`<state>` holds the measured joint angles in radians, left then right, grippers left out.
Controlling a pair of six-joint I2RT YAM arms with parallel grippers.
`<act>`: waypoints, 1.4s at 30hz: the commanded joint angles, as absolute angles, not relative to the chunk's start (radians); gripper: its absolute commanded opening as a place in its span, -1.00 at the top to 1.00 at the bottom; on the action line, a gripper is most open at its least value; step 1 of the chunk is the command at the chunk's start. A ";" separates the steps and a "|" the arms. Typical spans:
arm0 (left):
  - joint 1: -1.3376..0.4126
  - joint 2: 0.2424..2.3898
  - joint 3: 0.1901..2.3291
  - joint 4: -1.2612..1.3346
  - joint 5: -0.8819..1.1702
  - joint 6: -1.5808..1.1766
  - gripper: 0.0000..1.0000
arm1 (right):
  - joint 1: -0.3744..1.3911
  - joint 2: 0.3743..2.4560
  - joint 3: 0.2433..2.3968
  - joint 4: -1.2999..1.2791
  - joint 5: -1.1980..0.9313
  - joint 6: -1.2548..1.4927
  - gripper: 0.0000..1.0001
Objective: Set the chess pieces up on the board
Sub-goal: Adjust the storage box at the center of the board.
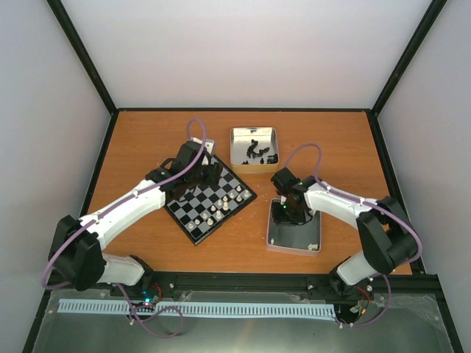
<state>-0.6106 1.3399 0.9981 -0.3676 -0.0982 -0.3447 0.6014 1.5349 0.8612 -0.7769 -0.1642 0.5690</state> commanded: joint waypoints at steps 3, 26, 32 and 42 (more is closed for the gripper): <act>-0.604 1.330 1.028 -0.356 -0.024 -0.309 -0.14 | 0.583 1.462 0.933 -0.820 -0.009 0.500 0.26; -0.604 1.246 0.946 -0.292 0.193 -0.251 -0.22 | 0.485 1.660 1.138 -0.888 0.211 0.253 -0.60; -0.604 1.234 0.944 -0.287 0.196 -0.248 -0.22 | 0.435 1.716 1.127 -0.834 0.171 0.287 -0.57; -0.604 1.203 0.922 -0.282 0.192 -0.249 -0.21 | 0.358 1.712 1.051 -0.822 0.095 0.484 -0.12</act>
